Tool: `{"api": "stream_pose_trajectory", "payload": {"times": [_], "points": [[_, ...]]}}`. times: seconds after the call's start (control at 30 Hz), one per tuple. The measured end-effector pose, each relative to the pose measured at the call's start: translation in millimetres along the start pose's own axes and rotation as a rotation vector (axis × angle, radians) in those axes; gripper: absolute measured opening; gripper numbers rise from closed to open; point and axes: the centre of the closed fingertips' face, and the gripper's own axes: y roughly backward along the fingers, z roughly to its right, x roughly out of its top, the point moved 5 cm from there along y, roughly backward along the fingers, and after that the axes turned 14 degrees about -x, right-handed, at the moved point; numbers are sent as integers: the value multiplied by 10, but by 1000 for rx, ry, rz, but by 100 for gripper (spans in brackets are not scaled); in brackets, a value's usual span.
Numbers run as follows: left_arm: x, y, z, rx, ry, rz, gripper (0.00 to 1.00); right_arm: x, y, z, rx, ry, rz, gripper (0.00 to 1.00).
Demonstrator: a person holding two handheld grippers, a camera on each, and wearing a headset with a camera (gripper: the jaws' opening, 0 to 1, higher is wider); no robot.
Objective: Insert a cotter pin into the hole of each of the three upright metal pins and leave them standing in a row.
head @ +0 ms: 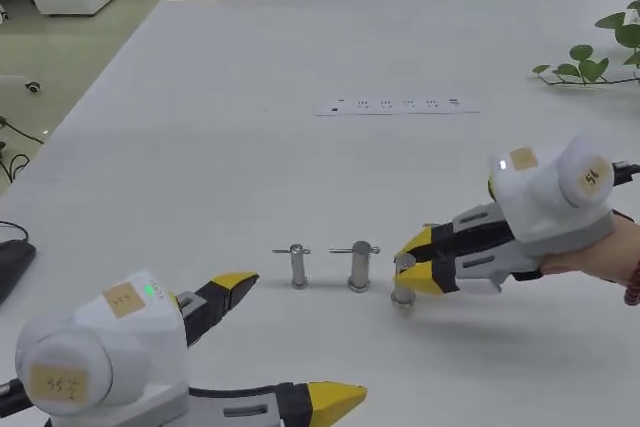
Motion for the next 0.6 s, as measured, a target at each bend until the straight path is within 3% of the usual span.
{"api": "stream_pose_trajectory", "payload": {"times": [0.33,0.6], "points": [[11,15,-8,-2,-1,6,93,67,-63,-208,136,51,27,14],[-2,41,-32,4,2,3,93,95,-119,-299,212,82,28,14]]}}
